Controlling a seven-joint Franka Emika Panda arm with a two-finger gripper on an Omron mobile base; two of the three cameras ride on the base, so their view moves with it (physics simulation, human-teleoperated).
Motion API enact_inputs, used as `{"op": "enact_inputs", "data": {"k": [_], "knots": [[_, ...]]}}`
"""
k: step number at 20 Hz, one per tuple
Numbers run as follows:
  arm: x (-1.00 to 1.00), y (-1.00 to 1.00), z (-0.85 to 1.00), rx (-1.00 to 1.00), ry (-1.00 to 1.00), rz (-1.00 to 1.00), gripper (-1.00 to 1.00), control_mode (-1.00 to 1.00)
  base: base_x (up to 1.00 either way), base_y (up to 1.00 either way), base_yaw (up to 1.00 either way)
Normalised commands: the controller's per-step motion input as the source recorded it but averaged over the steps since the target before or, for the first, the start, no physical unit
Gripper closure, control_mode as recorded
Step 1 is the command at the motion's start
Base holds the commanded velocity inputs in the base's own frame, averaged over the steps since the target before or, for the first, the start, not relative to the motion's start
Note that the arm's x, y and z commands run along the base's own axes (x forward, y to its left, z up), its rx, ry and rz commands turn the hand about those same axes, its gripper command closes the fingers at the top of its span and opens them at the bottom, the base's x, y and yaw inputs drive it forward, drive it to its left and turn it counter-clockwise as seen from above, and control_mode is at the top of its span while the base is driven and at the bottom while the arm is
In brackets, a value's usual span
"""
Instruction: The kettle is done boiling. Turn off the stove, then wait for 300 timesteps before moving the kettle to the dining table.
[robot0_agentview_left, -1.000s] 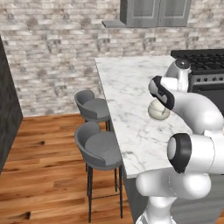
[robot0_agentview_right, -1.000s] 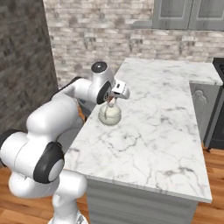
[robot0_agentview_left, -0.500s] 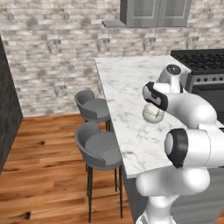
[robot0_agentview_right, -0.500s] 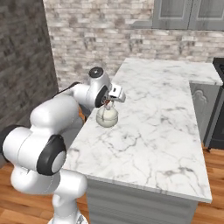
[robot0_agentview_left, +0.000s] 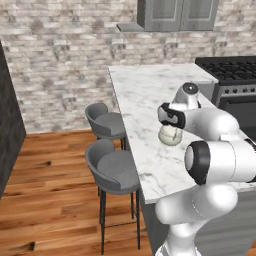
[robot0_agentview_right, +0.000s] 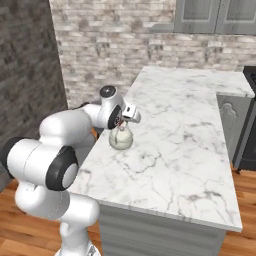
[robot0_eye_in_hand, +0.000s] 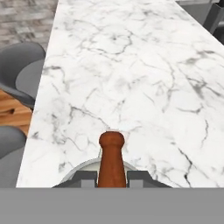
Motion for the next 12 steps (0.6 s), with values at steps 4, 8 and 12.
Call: {"op": "enact_inputs", "data": {"k": [4, 8, 12], "knots": [[0.13, 0.12, -0.33, -0.01, 0.00, 0.00, 1.00, -1.00, 0.00, 0.00, 0.00], [0.13, 0.13, -0.33, -0.01, 0.01, 0.00, 1.00, -1.00, 0.00, 0.00, 0.00], [0.09, 0.10, -0.29, 0.00, 0.00, 0.00, 1.00, -1.00, 0.00, 0.00, 0.00]]}}
